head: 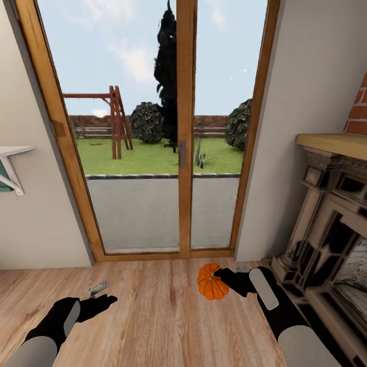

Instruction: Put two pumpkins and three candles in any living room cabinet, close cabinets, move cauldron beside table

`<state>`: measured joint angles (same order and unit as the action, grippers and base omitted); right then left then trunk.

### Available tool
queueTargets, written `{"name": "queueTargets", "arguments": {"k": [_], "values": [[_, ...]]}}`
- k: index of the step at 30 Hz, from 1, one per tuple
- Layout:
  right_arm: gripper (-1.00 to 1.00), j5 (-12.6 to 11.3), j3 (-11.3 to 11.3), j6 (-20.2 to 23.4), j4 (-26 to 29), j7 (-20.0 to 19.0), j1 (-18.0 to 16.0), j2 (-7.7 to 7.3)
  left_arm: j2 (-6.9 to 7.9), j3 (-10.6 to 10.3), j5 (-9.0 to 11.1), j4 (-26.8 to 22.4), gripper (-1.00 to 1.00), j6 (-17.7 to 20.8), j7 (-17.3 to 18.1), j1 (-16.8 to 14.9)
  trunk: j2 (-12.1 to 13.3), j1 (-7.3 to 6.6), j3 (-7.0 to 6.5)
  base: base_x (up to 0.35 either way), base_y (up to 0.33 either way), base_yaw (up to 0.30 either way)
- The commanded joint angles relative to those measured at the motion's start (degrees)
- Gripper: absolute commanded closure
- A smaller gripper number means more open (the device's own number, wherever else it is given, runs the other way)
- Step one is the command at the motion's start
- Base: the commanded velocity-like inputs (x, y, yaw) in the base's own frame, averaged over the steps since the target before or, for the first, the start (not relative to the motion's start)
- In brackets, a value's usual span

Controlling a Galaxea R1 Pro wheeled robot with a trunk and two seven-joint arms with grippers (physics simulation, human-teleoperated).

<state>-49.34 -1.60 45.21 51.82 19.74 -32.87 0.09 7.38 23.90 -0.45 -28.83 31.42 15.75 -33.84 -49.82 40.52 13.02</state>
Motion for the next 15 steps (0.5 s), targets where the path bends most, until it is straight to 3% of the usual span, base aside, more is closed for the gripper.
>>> {"name": "queueTargets", "arguments": {"k": [1, 9, 15], "values": [[1.00, -0.1, 0.0, 0.0, 0.0, 0.2, 0.0, 0.00, 0.00, 0.0, 0.0, 0.0, -1.00, 0.0, 0.0, 0.0, -0.4, 0.23, 0.18, 0.000, 0.000, 0.000], [1.00, 0.1, -0.7, 0.3, 0.1, 0.5, 0.0, 0.76, 0.00, 0.0, 0.0, 0.0, -1.00, 1.3, -0.2, 0.0, -3.6, 1.98, 1.62, 0.000, 0.000, 0.000], [1.00, 0.1, -3.8, 1.3, 2.6, 0.5, 0.0, 0.84, 0.45, -0.1, -0.2, 0.0, -1.00, 5.6, -0.4, -0.8, -6.0, 3.30, 2.70, 0.000, 0.000, 0.000]]}}
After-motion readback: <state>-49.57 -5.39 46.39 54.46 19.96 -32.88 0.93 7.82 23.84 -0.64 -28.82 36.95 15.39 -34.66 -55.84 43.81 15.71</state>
